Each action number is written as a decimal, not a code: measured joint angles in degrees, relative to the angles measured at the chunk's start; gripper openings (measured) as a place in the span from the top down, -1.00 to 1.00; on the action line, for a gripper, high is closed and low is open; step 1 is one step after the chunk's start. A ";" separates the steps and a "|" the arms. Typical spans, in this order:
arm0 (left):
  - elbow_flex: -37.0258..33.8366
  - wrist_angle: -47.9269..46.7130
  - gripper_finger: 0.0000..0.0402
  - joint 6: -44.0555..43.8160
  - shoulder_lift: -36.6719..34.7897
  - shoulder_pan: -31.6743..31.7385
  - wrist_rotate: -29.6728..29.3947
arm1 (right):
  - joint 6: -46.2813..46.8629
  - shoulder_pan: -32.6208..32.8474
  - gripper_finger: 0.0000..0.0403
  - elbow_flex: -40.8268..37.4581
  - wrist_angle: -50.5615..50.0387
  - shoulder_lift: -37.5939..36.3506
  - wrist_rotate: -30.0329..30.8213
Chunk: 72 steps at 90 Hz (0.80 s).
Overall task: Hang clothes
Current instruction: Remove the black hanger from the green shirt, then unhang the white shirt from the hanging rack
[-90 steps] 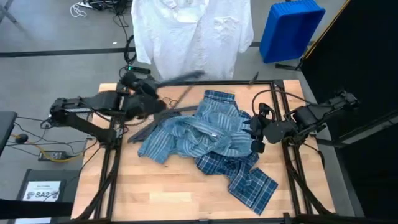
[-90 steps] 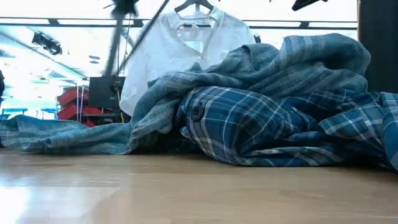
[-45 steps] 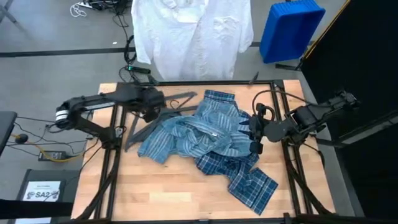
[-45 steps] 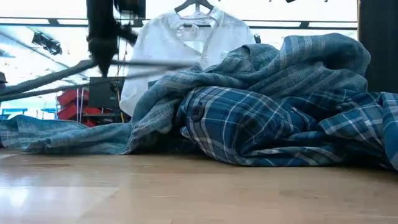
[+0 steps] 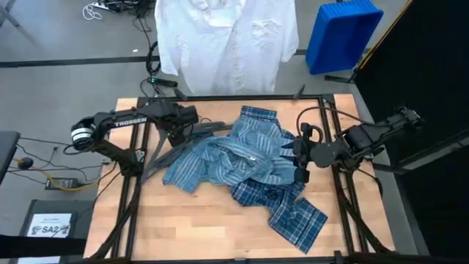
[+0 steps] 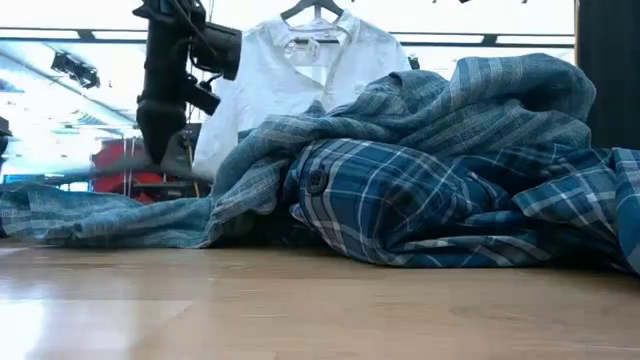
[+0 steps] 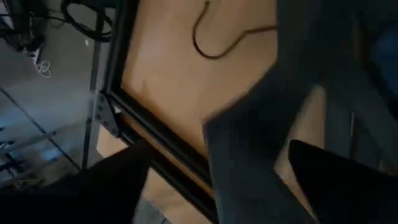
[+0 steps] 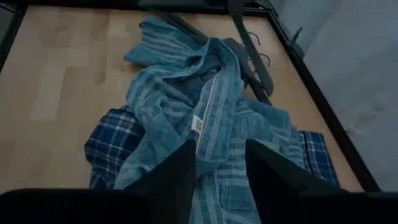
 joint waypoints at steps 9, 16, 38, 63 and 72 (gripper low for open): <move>2.12 0.66 -0.90 -0.99 0.00 0.00 -3.92 | -2.60 -0.57 0.44 0.00 1.93 0.00 0.02; 4.57 0.88 -0.81 -1.18 0.00 0.00 -6.79 | -5.21 -1.49 0.45 0.00 4.18 0.00 0.36; 14.55 18.00 -0.56 10.82 -0.04 0.47 -22.72 | -16.52 -9.19 0.42 0.00 11.29 0.00 -5.84; 17.55 74.12 -0.37 57.88 -0.02 7.16 -26.31 | -18.44 -17.85 0.44 0.00 11.92 0.02 -18.51; 17.60 90.40 -0.34 67.88 -0.02 11.02 -22.56 | -20.92 -19.04 0.43 0.00 12.06 0.02 -18.57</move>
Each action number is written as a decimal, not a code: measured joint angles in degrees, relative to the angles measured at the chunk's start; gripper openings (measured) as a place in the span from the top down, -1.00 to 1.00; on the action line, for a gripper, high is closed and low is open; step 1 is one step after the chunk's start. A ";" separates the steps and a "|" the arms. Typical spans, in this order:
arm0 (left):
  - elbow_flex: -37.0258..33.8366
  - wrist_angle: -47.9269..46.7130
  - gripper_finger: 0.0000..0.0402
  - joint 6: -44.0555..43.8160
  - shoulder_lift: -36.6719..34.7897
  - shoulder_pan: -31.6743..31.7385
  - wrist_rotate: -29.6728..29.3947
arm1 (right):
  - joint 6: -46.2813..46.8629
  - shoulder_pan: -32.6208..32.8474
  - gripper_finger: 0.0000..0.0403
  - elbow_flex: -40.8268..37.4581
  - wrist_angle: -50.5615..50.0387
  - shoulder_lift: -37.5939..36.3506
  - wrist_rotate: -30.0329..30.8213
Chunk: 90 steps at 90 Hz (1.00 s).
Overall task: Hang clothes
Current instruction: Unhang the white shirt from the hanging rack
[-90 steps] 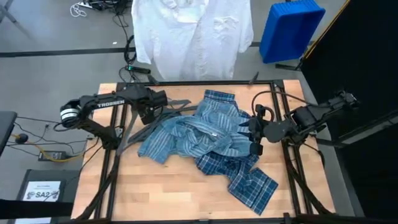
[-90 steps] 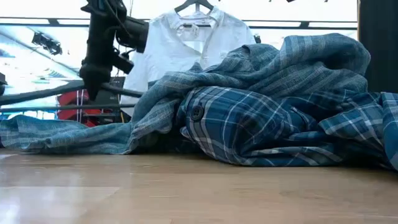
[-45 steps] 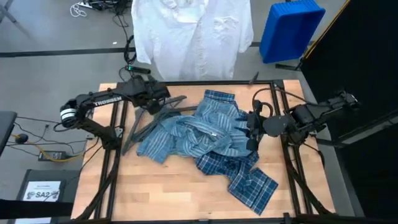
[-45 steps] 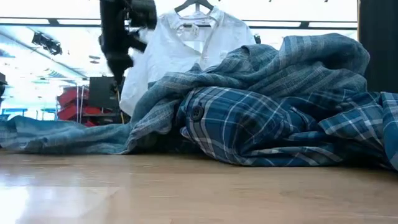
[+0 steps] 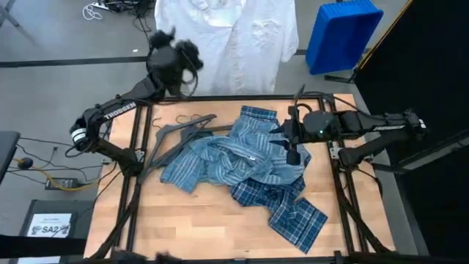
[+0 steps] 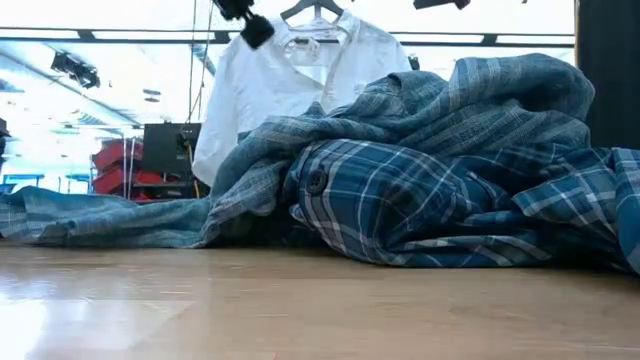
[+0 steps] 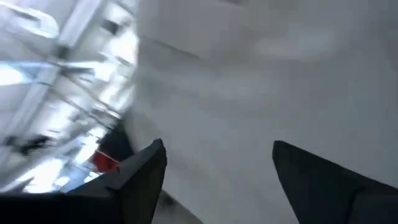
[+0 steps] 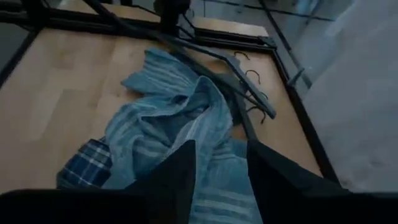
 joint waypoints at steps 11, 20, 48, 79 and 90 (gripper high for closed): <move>3.85 -1.10 -0.34 -0.88 -0.02 5.95 7.44 | -2.47 -1.60 0.42 0.00 1.62 0.00 -1.30; 8.04 -6.39 -0.34 -8.35 0.83 11.01 15.50 | -4.75 -3.64 0.43 0.00 3.82 0.00 -5.11; 16.90 -11.88 -0.34 -20.88 3.77 23.03 36.78 | -8.10 -11.86 0.43 0.00 7.06 0.00 -15.22; 25.84 -15.33 -0.35 -41.17 12.16 35.57 62.79 | -5.16 -16.81 0.43 0.00 7.05 0.00 -20.56; 27.93 -13.22 -0.35 -48.23 15.87 38.18 72.30 | -4.52 -16.98 0.44 0.00 6.59 0.00 -20.80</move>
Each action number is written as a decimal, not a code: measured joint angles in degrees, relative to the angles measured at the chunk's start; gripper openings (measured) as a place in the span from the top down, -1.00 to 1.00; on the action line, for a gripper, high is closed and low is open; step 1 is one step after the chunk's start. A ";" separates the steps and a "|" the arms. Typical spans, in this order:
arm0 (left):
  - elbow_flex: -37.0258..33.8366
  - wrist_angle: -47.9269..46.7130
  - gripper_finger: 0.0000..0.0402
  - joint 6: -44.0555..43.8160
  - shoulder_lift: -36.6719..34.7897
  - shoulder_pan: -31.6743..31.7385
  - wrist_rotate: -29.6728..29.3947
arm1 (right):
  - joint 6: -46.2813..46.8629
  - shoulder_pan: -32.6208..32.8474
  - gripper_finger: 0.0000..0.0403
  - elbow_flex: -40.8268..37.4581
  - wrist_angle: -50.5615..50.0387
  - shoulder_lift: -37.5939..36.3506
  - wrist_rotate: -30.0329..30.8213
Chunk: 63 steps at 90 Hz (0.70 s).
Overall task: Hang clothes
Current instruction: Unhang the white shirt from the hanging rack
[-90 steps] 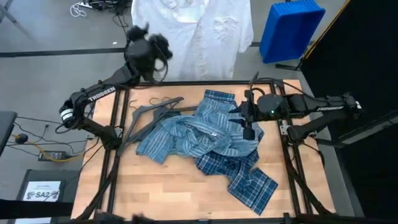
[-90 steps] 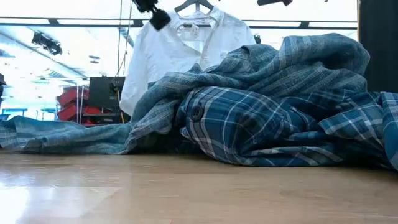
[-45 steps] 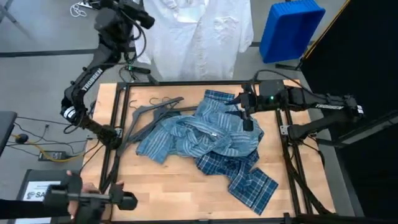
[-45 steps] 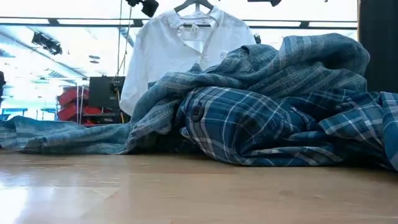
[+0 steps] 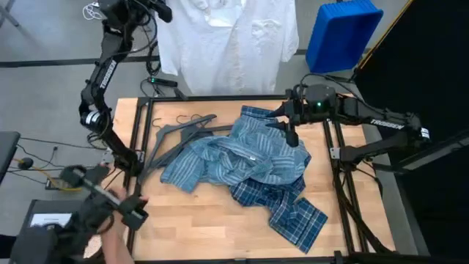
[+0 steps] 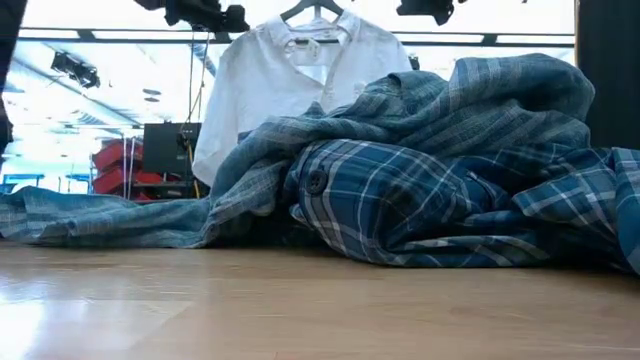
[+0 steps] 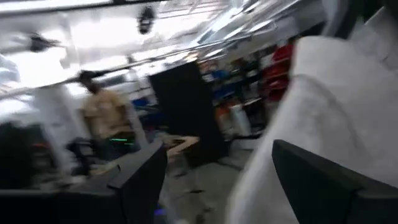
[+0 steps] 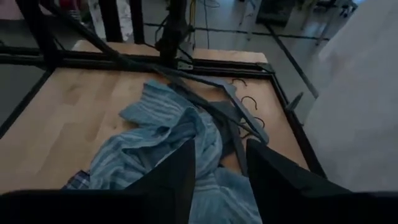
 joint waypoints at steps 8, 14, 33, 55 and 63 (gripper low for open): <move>2.17 1.97 -0.35 -5.89 2.86 1.53 10.04 | 0.02 0.01 0.44 0.00 -0.60 0.00 -0.07; 3.74 3.24 -0.35 -8.95 5.19 2.18 15.76 | 0.02 0.01 0.43 0.00 -0.77 0.00 -0.09; 8.05 3.79 -0.35 -13.55 11.40 2.51 20.31 | -0.18 0.01 0.44 0.00 -0.90 0.00 -0.10; 8.96 6.08 -0.25 -15.67 13.81 2.54 21.17 | -0.45 -0.09 0.44 0.00 -0.90 0.00 -0.07; 8.96 8.00 -0.10 -15.65 13.70 2.47 23.24 | -0.47 -0.84 0.44 0.00 -0.90 0.00 -0.02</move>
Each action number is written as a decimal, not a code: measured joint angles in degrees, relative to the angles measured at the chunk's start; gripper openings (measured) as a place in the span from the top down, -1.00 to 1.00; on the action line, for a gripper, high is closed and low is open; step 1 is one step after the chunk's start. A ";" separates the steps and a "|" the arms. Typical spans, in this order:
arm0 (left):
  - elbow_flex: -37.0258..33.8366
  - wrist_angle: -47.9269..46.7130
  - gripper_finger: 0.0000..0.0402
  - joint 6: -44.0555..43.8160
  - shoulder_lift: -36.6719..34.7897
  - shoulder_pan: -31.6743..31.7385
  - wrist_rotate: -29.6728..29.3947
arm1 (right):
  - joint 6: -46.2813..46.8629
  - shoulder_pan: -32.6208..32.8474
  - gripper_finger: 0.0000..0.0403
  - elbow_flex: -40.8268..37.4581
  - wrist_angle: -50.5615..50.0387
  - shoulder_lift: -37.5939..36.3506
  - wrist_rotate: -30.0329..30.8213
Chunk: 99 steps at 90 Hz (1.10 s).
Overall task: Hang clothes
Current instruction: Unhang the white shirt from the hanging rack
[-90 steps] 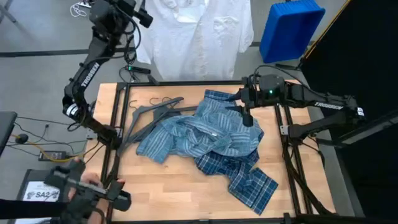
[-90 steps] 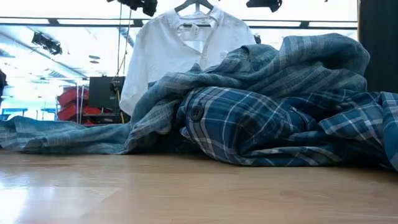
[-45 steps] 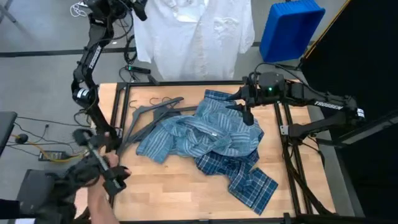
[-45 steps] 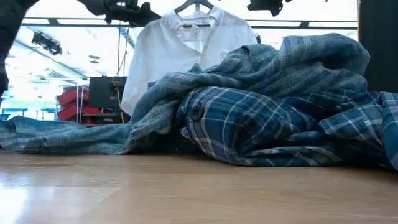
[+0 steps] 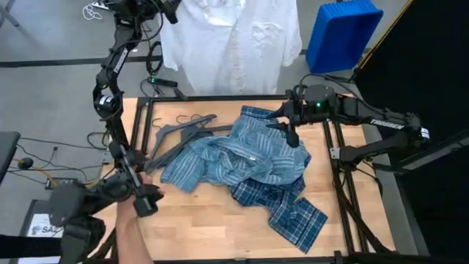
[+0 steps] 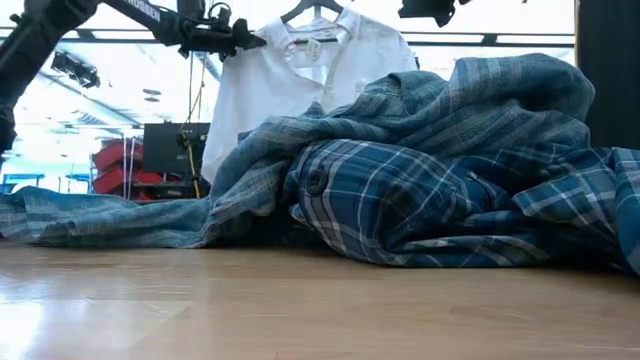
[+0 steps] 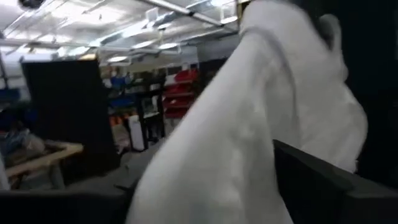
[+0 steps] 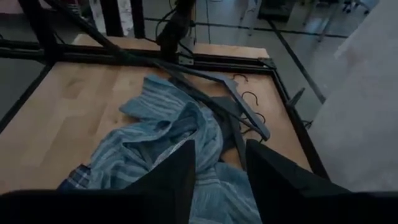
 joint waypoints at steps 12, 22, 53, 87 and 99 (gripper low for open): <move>0.00 3.57 0.21 -2.56 0.02 -0.08 1.64 | -0.01 -1.50 0.44 0.00 0.00 0.00 0.01; 0.00 5.37 0.51 -2.64 -0.02 -0.09 3.53 | -0.01 -2.76 0.45 -0.13 0.16 0.00 0.01; -0.09 18.47 0.89 -13.32 0.00 -0.02 9.37 | 0.45 -4.85 0.47 -6.93 5.36 0.07 0.02; -0.22 25.05 0.89 -22.10 -2.63 0.07 17.29 | 0.47 -4.83 0.49 -7.41 7.70 0.04 0.00; -0.04 23.00 0.89 -22.54 -3.84 0.46 20.83 | 0.51 -4.69 0.50 -7.41 7.85 0.02 -0.02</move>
